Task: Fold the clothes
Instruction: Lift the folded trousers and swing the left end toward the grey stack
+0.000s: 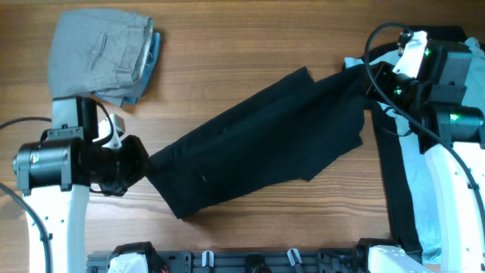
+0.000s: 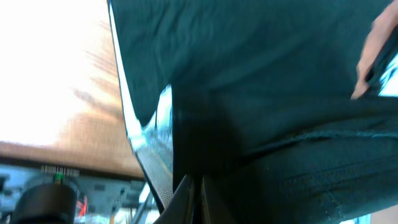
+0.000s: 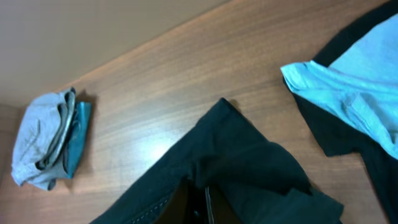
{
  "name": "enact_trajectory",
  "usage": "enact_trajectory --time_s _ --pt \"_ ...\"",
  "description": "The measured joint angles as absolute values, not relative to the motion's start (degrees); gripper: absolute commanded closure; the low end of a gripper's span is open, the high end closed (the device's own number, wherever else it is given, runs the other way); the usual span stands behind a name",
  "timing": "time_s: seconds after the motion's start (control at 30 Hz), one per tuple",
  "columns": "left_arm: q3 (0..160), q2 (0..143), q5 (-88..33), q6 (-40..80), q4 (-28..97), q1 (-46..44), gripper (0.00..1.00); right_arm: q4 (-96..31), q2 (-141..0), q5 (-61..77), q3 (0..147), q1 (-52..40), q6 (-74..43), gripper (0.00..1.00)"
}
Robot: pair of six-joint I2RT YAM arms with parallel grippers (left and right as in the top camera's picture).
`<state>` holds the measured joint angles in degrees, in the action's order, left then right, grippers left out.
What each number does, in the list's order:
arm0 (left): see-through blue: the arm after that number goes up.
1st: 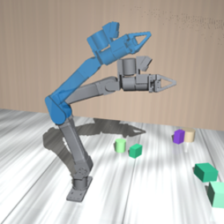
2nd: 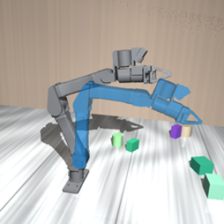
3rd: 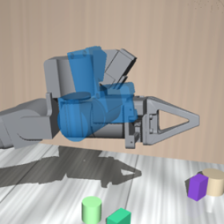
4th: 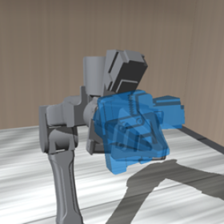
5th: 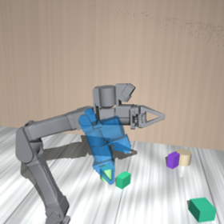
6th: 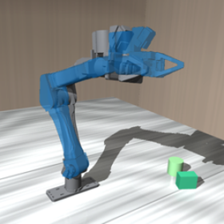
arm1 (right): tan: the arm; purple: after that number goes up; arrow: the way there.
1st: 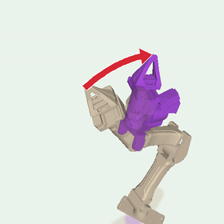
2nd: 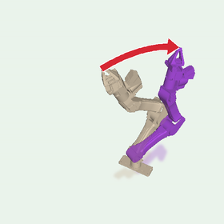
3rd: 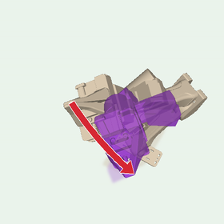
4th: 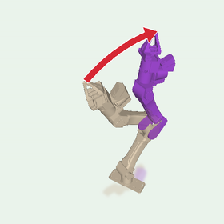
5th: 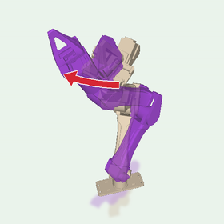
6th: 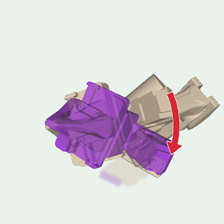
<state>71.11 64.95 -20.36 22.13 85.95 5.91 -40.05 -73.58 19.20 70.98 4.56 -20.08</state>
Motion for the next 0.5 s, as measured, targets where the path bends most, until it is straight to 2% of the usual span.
enact_trajectory --time_s 0.17,0.33,0.5 --pt "67.2 64.0 -20.7 25.2 89.8 -0.2 0.96 -43.5 -73.1 16.4 71.0 4.6 -19.2 0.96" --pt "57.6 61.3 -18.3 35.0 83.9 -6.9 0.96 -44.2 -73.3 16.1 71.0 4.6 -19.2 0.96" --pt "54.0 61.3 -17.8 38.8 79.7 -7.5 0.96 -43.7 -74.9 16.1 71.0 4.6 -17.0 0.96"
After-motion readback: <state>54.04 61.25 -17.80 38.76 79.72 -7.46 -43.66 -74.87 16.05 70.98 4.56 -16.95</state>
